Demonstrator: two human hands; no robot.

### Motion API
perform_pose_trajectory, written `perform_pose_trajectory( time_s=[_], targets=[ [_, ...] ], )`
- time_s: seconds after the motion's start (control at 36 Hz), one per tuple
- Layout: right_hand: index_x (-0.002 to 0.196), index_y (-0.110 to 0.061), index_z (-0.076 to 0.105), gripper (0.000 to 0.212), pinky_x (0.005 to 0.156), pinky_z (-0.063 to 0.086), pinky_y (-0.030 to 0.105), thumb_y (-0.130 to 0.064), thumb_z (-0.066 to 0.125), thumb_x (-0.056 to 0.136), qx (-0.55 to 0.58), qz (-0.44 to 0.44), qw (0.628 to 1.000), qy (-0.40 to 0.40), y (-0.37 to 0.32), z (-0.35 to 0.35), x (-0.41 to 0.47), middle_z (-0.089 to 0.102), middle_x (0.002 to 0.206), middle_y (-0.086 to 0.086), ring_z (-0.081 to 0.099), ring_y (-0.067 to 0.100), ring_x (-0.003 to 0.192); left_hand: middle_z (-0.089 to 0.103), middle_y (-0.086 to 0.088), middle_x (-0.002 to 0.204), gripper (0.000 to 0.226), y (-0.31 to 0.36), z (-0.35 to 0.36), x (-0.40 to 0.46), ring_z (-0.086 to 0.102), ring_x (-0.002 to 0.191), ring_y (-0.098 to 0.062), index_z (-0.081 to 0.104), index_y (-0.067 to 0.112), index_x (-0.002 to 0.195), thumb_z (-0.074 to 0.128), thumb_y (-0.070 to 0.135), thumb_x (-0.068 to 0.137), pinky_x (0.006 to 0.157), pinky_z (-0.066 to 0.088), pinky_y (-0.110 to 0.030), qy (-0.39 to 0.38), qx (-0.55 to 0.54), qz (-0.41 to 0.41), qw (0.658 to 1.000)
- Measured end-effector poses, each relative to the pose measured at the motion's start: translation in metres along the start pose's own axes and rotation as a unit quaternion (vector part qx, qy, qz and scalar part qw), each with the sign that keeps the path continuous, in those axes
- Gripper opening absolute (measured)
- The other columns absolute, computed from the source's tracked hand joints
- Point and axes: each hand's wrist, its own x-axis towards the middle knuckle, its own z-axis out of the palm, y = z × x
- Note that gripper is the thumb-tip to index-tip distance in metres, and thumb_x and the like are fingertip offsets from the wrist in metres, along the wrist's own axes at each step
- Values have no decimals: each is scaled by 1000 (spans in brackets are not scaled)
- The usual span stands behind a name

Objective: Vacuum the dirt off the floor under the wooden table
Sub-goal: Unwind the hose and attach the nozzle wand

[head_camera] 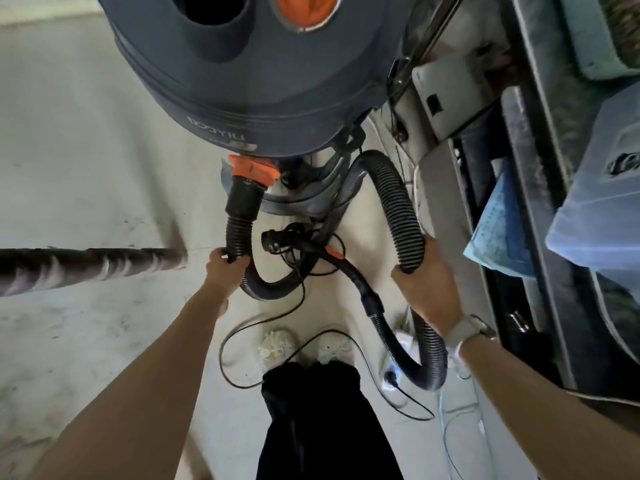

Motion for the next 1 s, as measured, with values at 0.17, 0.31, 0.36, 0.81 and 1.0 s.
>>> perform_pose_trajectory(
  time_s=[0.17,0.31,0.36,0.81,1.0],
  targets=[
    [111,-18,48,40,61,54,36,-17,65,75,137,56,988,-49,-31,-41,-42,61,80,4,63,29,65,42,-9,138,55,8,5,-69,44,119,-23,27,15,145,51,20,96,93,36,-35,-107,-14,-3,994],
    [82,-10,48,18,39,42,19,-2,64,80,302,124,944,-45,-67,-93,-60,50,67,7,52,17,41,52,-2,121,35,0,18,-157,48,109,-18,46,15,132,49,24,98,94,39,-28,-224,-9,-46,973],
    [75,-10,48,19,38,42,18,-1,63,82,346,143,926,-48,-78,-112,-67,49,63,8,51,13,36,61,0,99,42,-15,21,-180,57,92,-15,58,9,118,57,40,89,80,46,-18,-255,30,-65,964],
    [95,-1,52,16,49,55,27,-11,62,86,414,185,890,-37,-105,-184,-103,55,69,8,60,15,44,56,-8,74,10,-44,-23,-241,54,65,-18,55,10,81,63,16,84,45,44,-21,-192,-171,-346,903],
    [139,-8,33,63,105,36,49,-37,57,88,-151,-10,985,-77,-83,-166,-110,40,139,20,39,38,129,53,-12,78,37,-24,-37,-256,54,62,-22,49,5,115,63,3,81,46,47,-26,-64,-224,-186,955]
  ],
)
